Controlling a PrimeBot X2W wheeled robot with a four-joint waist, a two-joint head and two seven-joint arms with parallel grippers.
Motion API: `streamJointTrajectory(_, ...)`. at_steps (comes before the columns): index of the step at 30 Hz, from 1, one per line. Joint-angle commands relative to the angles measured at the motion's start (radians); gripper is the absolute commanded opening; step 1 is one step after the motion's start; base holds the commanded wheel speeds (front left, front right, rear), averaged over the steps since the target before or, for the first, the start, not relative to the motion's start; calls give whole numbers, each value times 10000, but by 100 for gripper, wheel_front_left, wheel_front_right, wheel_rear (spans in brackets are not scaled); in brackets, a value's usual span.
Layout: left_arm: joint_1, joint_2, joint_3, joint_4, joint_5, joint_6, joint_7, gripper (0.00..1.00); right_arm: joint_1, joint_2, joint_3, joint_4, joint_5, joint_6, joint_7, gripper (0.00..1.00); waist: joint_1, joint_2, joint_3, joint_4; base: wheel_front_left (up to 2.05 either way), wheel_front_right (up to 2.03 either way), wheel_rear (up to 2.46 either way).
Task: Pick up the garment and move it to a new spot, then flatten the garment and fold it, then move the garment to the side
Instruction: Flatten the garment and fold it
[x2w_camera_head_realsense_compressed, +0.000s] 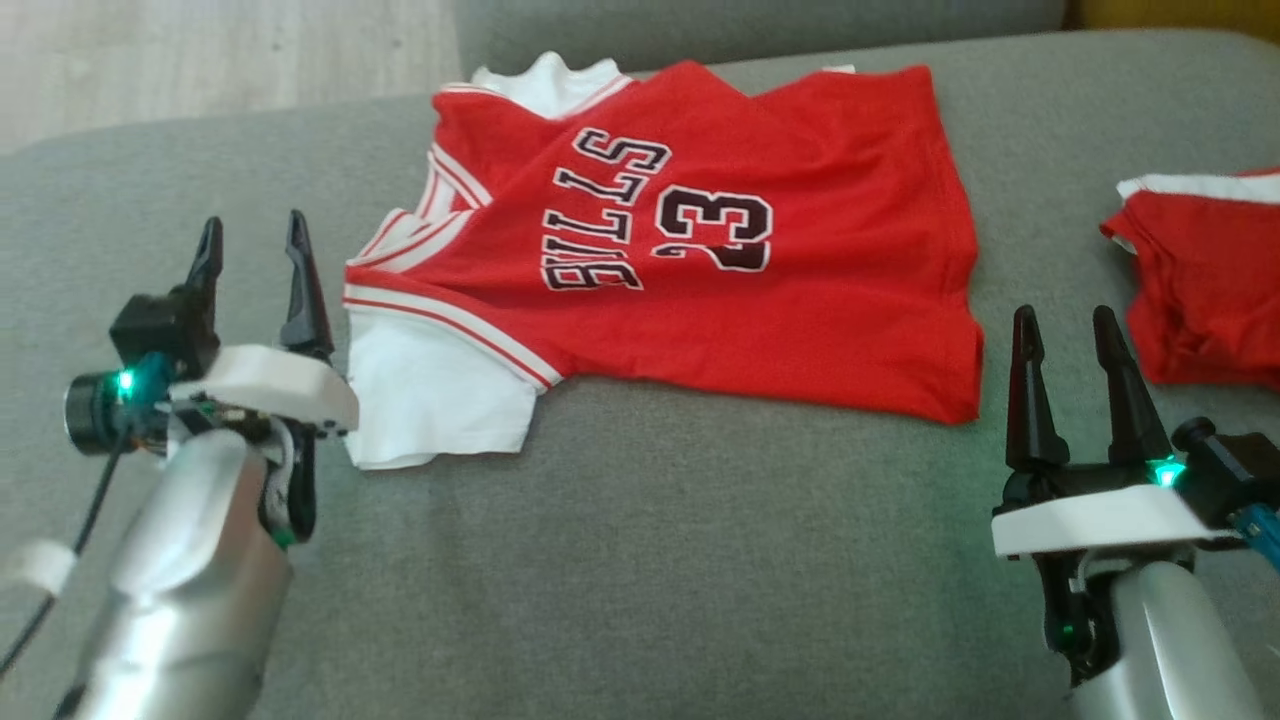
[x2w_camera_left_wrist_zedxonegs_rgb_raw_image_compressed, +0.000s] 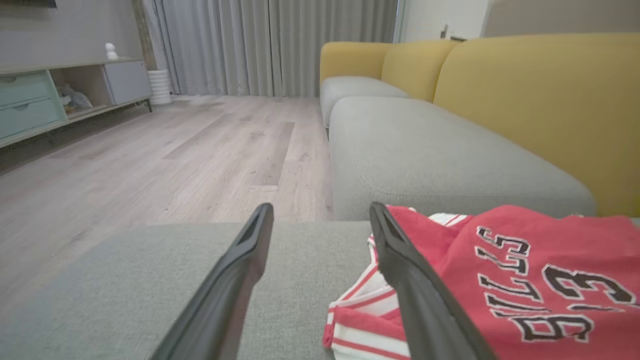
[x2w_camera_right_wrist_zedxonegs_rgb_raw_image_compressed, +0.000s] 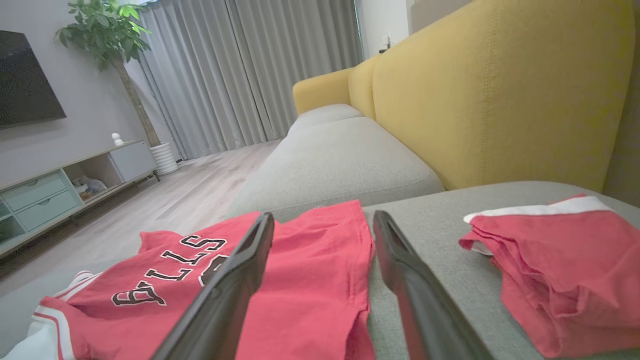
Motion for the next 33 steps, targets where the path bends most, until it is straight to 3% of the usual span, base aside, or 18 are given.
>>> streamJointTrajectory(1,-72,275,413,-409,-5,75,-118,100,-147,-51,228,-382,3,-7,-116,100,0,0,-134,139,0,0,0)
streamJointTrajectory(10,2407,-159,770,-3445,356,675,-219,100,372,-51,138,-633,7,-7,-133,100,0,0,-559,739,0,0,0)
streamJointTrajectory(14,3501,-526,591,-3949,432,746,-221,100,518,-51,185,-623,65,-7,-136,100,0,0,-562,869,0,0,0)
streamJointTrajectory(22,3285,-327,436,-3449,444,634,274,100,369,-51,357,-704,91,-7,-138,100,0,0,-273,687,0,0,0)
streamJointTrajectory(33,2444,-98,310,-1585,185,314,1323,100,142,-51,383,-763,92,-7,-138,100,0,0,469,278,0,0,0)
